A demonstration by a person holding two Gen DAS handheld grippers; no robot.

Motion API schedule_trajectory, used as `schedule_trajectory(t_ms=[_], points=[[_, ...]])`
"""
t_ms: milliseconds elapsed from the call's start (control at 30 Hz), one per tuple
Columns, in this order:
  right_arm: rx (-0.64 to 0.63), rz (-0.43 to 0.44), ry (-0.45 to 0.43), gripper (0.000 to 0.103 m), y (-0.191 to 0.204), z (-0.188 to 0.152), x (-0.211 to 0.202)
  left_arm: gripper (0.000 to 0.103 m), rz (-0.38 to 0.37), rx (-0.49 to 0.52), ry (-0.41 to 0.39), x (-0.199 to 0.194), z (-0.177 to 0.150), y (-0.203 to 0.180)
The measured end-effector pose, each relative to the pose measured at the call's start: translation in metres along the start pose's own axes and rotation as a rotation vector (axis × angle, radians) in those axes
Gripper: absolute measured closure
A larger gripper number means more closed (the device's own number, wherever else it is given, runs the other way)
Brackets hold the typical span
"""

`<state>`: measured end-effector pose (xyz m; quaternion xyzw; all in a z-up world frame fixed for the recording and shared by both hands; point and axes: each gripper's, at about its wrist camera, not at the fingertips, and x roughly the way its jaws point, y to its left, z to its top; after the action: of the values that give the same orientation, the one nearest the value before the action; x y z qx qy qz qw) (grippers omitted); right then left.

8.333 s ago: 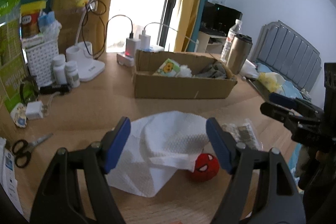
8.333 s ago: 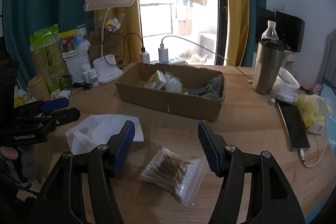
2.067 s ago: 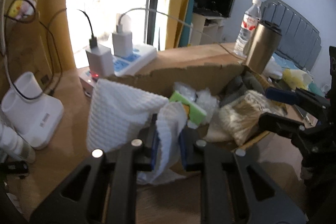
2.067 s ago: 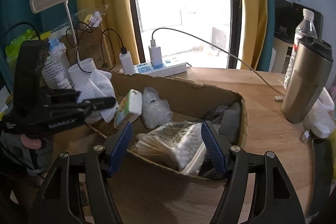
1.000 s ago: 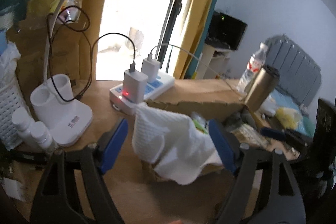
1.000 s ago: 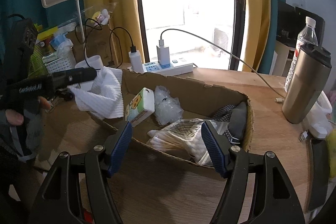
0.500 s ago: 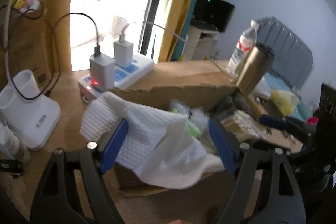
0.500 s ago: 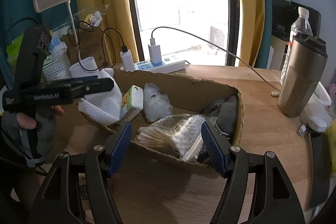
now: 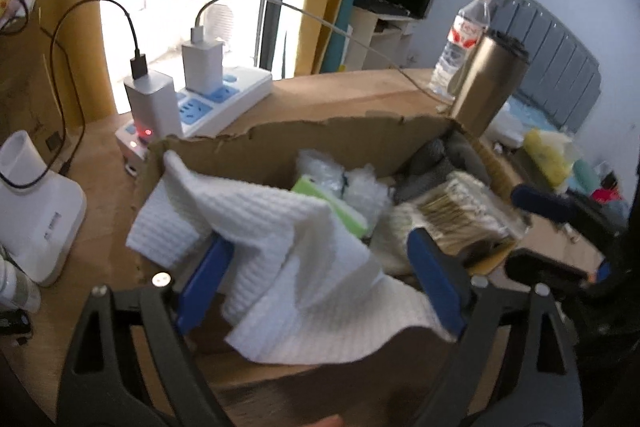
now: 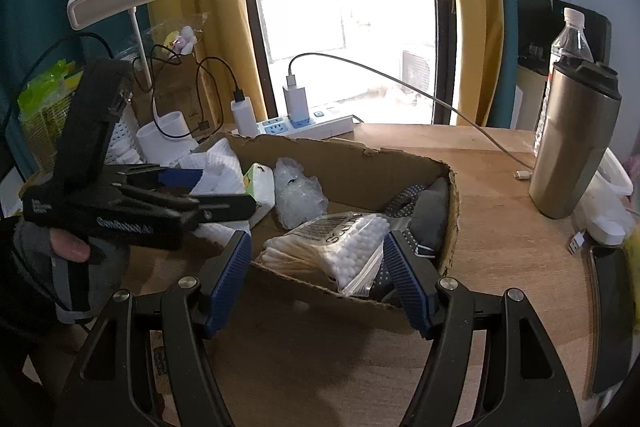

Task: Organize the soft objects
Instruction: 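Lower the white towel into the box and open the left gripper, then move both grippers back toward the brown pouch and red plush ball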

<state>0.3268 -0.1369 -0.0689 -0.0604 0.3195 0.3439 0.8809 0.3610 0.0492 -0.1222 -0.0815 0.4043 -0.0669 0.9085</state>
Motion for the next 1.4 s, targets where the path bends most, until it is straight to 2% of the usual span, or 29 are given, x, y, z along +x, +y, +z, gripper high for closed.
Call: schedule_trajectory(t_ms=[100,300,433,633,800,933,1067,1267,1400], points=[[-0.001,-0.004,-0.005,0.031,0.001,0.000,-0.003,0.013,-0.028,-0.016,-0.002,-0.007,0.000,0.001],[0.005,-0.025,-0.025,0.031,0.003,0.001,-0.014,0.013,-0.026,-0.022,-0.061,-0.036,0.000,0.000],[-0.002,-0.041,-0.036,0.030,0.010,0.001,-0.024,0.013,-0.031,-0.010,-0.060,-0.047,-0.004,-0.002],[-0.009,-0.054,-0.051,0.030,0.020,0.001,-0.039,0.013,-0.089,0.003,-0.084,-0.067,-0.012,-0.007],[-0.009,-0.056,-0.054,0.030,0.026,-0.002,-0.047,0.013,-0.139,0.033,-0.030,-0.063,-0.016,-0.015],[-0.010,-0.058,-0.056,0.030,0.029,-0.003,-0.050,0.013,-0.129,0.028,0.016,-0.057,-0.023,-0.015],[-0.010,-0.062,-0.056,0.030,0.028,-0.004,-0.052,0.013,-0.128,0.018,0.001,-0.067,-0.030,-0.013],[-0.005,-0.068,-0.052,0.030,0.032,-0.008,-0.057,0.013,-0.166,0.016,-0.014,-0.088,-0.044,-0.013],[-0.010,-0.070,-0.052,0.030,0.037,-0.011,-0.062,0.013,-0.146,0.004,-0.055,-0.105,-0.053,-0.012]])
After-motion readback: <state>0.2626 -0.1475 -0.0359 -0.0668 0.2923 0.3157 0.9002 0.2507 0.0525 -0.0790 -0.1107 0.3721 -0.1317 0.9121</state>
